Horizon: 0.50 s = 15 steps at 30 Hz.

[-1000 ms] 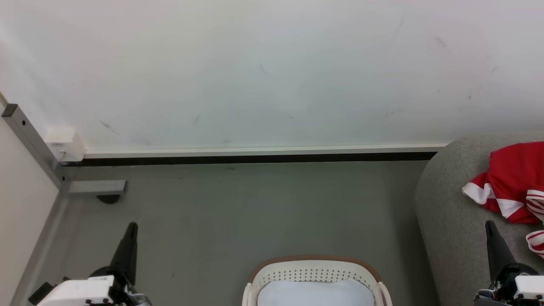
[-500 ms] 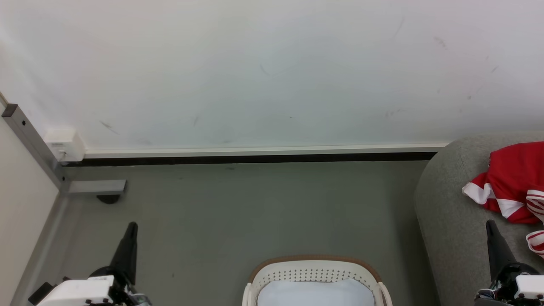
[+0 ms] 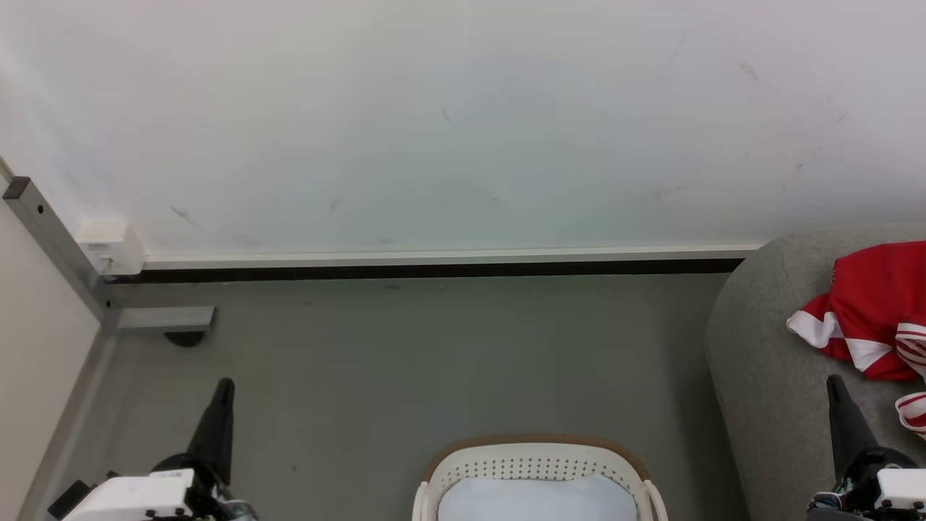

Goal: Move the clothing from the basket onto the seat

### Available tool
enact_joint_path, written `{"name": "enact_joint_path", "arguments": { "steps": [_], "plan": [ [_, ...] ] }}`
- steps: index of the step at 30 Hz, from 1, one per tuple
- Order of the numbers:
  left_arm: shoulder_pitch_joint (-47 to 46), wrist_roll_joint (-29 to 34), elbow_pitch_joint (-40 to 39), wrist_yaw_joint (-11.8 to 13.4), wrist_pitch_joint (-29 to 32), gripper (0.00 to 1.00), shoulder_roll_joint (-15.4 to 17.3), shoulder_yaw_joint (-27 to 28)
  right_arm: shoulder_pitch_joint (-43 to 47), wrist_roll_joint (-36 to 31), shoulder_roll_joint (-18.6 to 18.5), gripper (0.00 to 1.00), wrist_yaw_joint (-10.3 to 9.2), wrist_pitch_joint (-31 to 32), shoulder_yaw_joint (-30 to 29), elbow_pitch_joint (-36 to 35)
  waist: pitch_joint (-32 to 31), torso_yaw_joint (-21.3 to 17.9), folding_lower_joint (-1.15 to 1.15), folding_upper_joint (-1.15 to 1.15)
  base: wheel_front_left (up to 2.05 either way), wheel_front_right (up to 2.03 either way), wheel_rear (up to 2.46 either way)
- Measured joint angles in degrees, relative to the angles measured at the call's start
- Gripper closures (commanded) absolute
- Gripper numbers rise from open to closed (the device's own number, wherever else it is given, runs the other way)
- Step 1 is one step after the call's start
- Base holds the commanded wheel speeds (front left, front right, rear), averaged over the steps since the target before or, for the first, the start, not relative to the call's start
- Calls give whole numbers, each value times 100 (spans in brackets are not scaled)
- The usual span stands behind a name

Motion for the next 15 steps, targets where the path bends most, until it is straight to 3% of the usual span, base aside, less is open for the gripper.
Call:
{"name": "enact_joint_path", "arguments": {
  "steps": [15],
  "plan": [
    [0,0,-1,0,0,100,0,0,-1,48,-46,100,0,-64,64,-18,0,0,0,0,0,0,0]
  ]
}}
